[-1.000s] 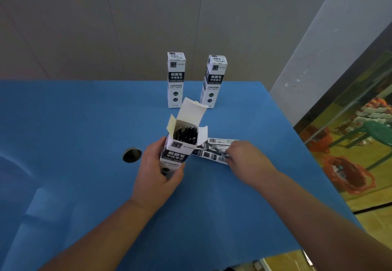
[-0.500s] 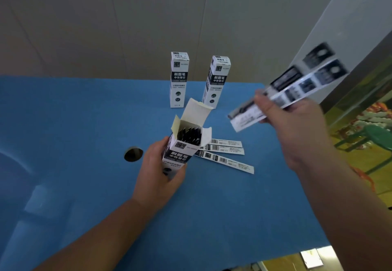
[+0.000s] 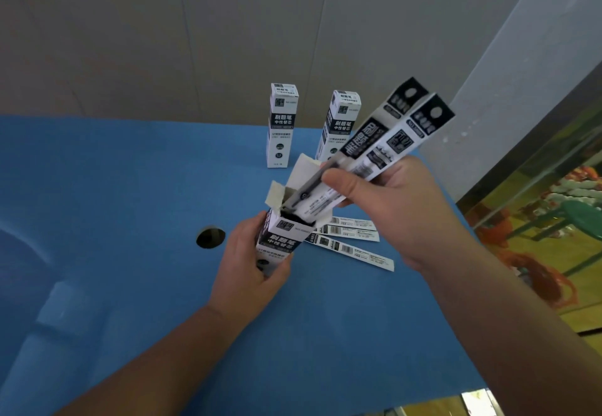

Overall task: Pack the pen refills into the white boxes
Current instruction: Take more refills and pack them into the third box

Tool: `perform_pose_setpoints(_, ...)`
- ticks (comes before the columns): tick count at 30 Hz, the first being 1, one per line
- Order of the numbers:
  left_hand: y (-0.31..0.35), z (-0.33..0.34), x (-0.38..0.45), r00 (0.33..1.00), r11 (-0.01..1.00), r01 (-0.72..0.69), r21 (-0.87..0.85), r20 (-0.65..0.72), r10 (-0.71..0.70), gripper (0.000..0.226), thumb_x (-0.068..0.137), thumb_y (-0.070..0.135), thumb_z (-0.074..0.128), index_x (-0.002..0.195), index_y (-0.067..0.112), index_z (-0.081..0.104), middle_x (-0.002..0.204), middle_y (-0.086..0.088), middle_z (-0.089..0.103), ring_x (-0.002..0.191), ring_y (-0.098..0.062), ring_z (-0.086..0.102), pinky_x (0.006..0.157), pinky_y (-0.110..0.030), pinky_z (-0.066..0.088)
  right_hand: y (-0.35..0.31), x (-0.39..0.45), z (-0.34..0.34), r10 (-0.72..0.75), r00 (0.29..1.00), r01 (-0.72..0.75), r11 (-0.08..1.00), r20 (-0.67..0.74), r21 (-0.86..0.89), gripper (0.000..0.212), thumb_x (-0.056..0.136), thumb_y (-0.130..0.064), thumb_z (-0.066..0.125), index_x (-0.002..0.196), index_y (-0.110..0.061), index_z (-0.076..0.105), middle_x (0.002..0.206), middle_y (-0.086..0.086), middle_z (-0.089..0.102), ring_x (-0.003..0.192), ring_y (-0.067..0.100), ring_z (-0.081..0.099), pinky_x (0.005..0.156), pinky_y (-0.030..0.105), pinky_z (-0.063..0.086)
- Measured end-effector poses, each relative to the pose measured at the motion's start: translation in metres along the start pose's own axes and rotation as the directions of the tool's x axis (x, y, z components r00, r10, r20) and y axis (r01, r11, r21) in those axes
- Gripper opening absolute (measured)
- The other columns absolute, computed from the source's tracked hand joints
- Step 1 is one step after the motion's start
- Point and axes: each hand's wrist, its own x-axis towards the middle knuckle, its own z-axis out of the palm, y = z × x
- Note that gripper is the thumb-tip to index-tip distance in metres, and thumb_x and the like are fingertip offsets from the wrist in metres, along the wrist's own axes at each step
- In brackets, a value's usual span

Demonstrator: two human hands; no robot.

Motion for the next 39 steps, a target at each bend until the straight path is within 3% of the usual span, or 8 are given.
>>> perform_pose_setpoints(5, 0.002, 0.000, 0.000, 1.000, 1.000, -0.005, -0.010, 0.004, 0.005, 0.073, 0.085, 0.039, 0.075, 0.143, 0.062, 0.037, 0.134, 0.020, 0.054, 0.126, -0.024, 0.060, 0.097, -0.056, 0.058, 0.001, 0.001, -0.006, -0.011, 0.998, 0.009, 0.999, 0.061, 0.033, 0.009, 0.084, -0.032, 0.076, 0.092, -0.030, 0.081, 0.091, -0.009, 0.080, 0.086, 0.010, 0.077, 0.073, 0.019, 0.058)
perform_pose_setpoints(11, 0.002, 0.000, 0.001, 1.000, 1.000, -0.028, 0.000, 0.006, 0.028, 0.075, 0.084, 0.037, 0.074, 0.144, 0.061, 0.037, 0.134, 0.011, 0.057, 0.125, -0.026, 0.061, 0.099, -0.058, 0.056, 0.003, 0.005, -0.003, 0.075, 0.993, -0.070, 0.996, 0.091, -0.054, 0.018, 0.082, -0.040, 0.077, 0.099, -0.034, 0.078, 0.099, -0.010, 0.080, 0.094, 0.015, 0.076, 0.087, 0.046, 0.060)
perform_pose_setpoints(18, 0.005, 0.000, 0.001, 0.998, 0.998, -0.059, 0.026, 0.005, 0.059, 0.074, 0.084, 0.038, 0.073, 0.144, 0.060, 0.037, 0.133, 0.023, 0.053, 0.124, -0.023, 0.061, 0.097, -0.057, 0.057, 0.004, -0.003, 0.014, 0.115, 0.984, -0.070, 0.953, 0.137, -0.294, 0.008, 0.086, -0.033, 0.078, 0.094, -0.031, 0.079, 0.089, -0.013, 0.079, 0.085, 0.008, 0.074, 0.078, 0.034, 0.061)
perform_pose_setpoints(22, 0.005, 0.000, 0.000, 0.999, 0.999, -0.038, 0.011, 0.010, 0.038, 0.073, 0.084, 0.038, 0.073, 0.143, 0.061, 0.036, 0.134, 0.012, 0.055, 0.125, -0.026, 0.061, 0.097, -0.058, 0.056, -0.003, -0.004, 0.016, 0.132, 0.959, -0.047, 0.948, 0.252, -0.314, 0.016, 0.085, -0.023, 0.080, 0.090, -0.038, 0.078, 0.093, -0.025, 0.076, 0.089, -0.009, 0.069, 0.080, 0.014, 0.054)
perform_pose_setpoints(26, 0.005, 0.000, 0.000, 1.000, 1.000, -0.016, 0.023, 0.006, 0.016, 0.072, 0.084, 0.039, 0.073, 0.143, 0.061, 0.036, 0.136, 0.010, 0.055, 0.129, -0.025, 0.059, 0.101, -0.057, 0.055, -0.013, -0.001, 0.003, 0.092, 0.972, -0.038, 0.969, 0.215, -0.243, 0.013, 0.086, -0.031, 0.078, 0.099, -0.033, 0.079, 0.094, -0.019, 0.078, 0.089, 0.004, 0.074, 0.083, 0.036, 0.061)
perform_pose_setpoints(32, 0.004, 0.001, 0.000, 0.998, 0.997, -0.056, 0.059, 0.010, 0.056, 0.068, 0.083, 0.038, 0.070, 0.144, 0.037, 0.042, 0.132, 0.027, 0.050, 0.121, -0.025, 0.060, 0.096, -0.057, 0.055, -0.007, 0.000, 0.011, 0.195, 0.935, -0.015, 0.855, 0.295, -0.518, 0.016, 0.083, -0.032, 0.080, 0.099, -0.033, 0.079, 0.091, -0.018, 0.077, 0.080, -0.007, 0.068, 0.073, 0.019, 0.054)
perform_pose_setpoints(36, 0.004, 0.000, 0.000, 1.000, 1.000, 0.005, 0.007, -0.001, -0.005, 0.068, 0.085, 0.040, 0.071, 0.143, 0.055, 0.040, 0.134, 0.008, 0.057, 0.125, -0.027, 0.061, 0.099, -0.058, 0.054, -0.011, 0.002, 0.004, 0.085, 0.955, 0.054, 0.893, 0.284, -0.448, 0.012, 0.084, -0.037, 0.077, 0.096, -0.032, 0.076, 0.084, -0.013, 0.076, 0.068, 0.002, 0.068, 0.062, 0.022, 0.053)
perform_pose_setpoints(39, 0.002, 0.001, 0.001, 1.000, 1.000, -0.009, 0.027, 0.015, 0.009, 0.065, 0.085, 0.039, 0.071, 0.142, 0.046, 0.041, 0.132, 0.007, 0.057, 0.122, -0.028, 0.061, 0.098, -0.058, 0.055, -0.014, 0.003, 0.006, 0.088, 0.945, 0.082, 0.869, 0.314, -0.488, 0.007, 0.088, -0.032, 0.074, 0.093, -0.035, 0.078, 0.073, -0.029, 0.069, 0.063, -0.004, 0.063, 0.058, 0.013, 0.047)
